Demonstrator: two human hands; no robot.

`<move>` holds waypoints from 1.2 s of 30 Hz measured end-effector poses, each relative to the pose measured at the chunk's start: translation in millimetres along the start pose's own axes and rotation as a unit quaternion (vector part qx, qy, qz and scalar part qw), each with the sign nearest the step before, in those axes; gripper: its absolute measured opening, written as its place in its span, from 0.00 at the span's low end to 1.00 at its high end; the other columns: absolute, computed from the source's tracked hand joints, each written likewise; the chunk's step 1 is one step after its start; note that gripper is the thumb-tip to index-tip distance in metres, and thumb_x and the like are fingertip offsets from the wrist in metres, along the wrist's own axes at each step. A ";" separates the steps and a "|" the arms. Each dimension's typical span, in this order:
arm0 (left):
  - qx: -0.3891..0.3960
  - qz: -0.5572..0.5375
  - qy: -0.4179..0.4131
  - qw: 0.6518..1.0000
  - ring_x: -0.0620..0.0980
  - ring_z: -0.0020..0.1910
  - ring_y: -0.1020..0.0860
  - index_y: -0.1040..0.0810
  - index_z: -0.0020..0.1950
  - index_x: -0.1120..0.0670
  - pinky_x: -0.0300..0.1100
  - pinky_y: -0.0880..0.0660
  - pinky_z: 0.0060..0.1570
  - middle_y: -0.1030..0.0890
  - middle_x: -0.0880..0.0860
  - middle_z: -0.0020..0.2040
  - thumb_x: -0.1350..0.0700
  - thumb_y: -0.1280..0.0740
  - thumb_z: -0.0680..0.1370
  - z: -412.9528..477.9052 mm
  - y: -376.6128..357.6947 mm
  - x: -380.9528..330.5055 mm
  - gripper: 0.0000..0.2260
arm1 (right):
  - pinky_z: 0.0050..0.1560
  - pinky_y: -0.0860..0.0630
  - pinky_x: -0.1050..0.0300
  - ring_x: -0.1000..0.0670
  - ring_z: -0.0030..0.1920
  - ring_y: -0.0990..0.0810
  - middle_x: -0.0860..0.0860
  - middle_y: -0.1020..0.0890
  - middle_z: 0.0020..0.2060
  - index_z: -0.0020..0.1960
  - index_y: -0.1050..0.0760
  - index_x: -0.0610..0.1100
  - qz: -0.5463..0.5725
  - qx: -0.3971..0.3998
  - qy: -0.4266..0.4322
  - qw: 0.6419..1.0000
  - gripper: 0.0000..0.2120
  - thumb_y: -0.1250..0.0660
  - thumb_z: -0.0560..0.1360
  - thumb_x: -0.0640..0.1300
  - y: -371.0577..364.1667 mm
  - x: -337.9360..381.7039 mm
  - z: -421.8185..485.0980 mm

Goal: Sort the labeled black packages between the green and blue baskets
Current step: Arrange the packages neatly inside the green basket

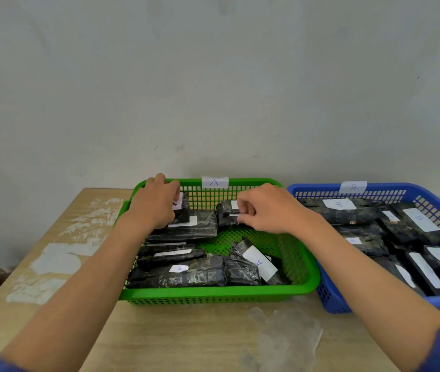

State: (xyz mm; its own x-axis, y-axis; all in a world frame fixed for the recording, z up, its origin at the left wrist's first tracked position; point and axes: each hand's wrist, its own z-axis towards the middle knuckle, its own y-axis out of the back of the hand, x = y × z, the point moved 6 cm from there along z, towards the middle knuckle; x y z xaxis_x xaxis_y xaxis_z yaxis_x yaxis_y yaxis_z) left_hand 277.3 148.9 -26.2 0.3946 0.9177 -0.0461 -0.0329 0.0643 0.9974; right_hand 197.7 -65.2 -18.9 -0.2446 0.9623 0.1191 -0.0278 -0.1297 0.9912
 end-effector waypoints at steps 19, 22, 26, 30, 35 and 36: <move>0.234 -0.200 -0.172 0.936 0.41 0.51 0.18 0.13 0.55 0.44 0.44 0.22 0.58 0.13 0.42 0.49 0.45 0.28 0.78 -58.8 -14.6 -87.8 0.08 | 0.49 0.22 0.57 0.54 0.47 0.17 0.55 0.15 0.44 0.51 0.17 0.50 0.143 0.067 0.006 0.987 0.07 0.23 0.74 0.43 -14.3 14.3 -3.3; 0.262 -0.185 -0.187 0.929 0.43 0.51 0.18 0.13 0.54 0.43 0.45 0.22 0.58 0.13 0.42 0.49 0.46 0.27 0.77 -55.2 -18.1 -92.4 0.08 | 0.40 0.30 0.53 0.45 0.48 0.19 0.53 0.24 0.40 0.44 0.27 0.53 -0.060 0.016 0.010 0.998 0.09 0.26 0.76 0.47 -22.4 24.5 -0.2; 0.273 -0.190 -0.204 0.921 0.40 0.50 0.17 0.13 0.55 0.45 0.42 0.22 0.58 0.13 0.39 0.48 0.51 0.26 0.77 -50.5 -20.8 -95.1 0.08 | 0.39 0.30 0.53 0.41 0.49 0.18 0.49 0.26 0.40 0.46 0.22 0.51 -0.101 0.037 -0.009 0.994 0.05 0.26 0.75 0.44 -16.1 21.6 -2.4; 0.260 -0.236 -0.219 0.910 0.32 0.45 0.18 0.13 0.54 0.48 0.33 0.24 0.52 0.15 0.33 0.39 0.55 0.26 0.77 -51.8 -21.2 -94.2 0.07 | 0.41 0.26 0.53 0.43 0.51 0.20 0.50 0.22 0.46 0.60 0.20 0.49 -0.062 0.209 0.005 0.976 0.18 0.24 0.72 0.53 -36.0 18.0 -20.7; 0.217 -0.279 -0.218 0.910 0.36 0.42 0.17 0.11 0.50 0.49 0.30 0.24 0.46 0.13 0.39 0.40 0.55 0.23 0.75 -53.8 -18.5 -89.2 0.05 | 0.36 0.30 0.55 0.43 0.44 0.23 0.53 0.26 0.38 0.54 0.23 0.50 -0.042 0.166 0.044 0.984 0.13 0.25 0.72 0.51 -39.7 18.2 -27.5; 0.213 -0.287 -0.215 0.909 0.37 0.42 0.16 0.11 0.49 0.49 0.31 0.23 0.47 0.13 0.40 0.40 0.55 0.23 0.75 -54.5 -17.6 -87.9 0.05 | 0.38 0.28 0.54 0.42 0.47 0.21 0.52 0.23 0.41 0.56 0.23 0.50 -0.044 0.136 0.042 0.989 0.15 0.25 0.72 0.53 -37.2 18.0 -26.7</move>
State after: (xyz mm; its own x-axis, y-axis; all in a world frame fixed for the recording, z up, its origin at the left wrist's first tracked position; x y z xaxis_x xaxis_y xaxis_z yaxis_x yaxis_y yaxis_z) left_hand 193.2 88.4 -42.8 0.5602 0.5361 -0.6315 0.6144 0.2424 0.7508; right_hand 168.5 -49.4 -55.2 -0.3327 0.9423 0.0381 0.2072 0.0336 0.9777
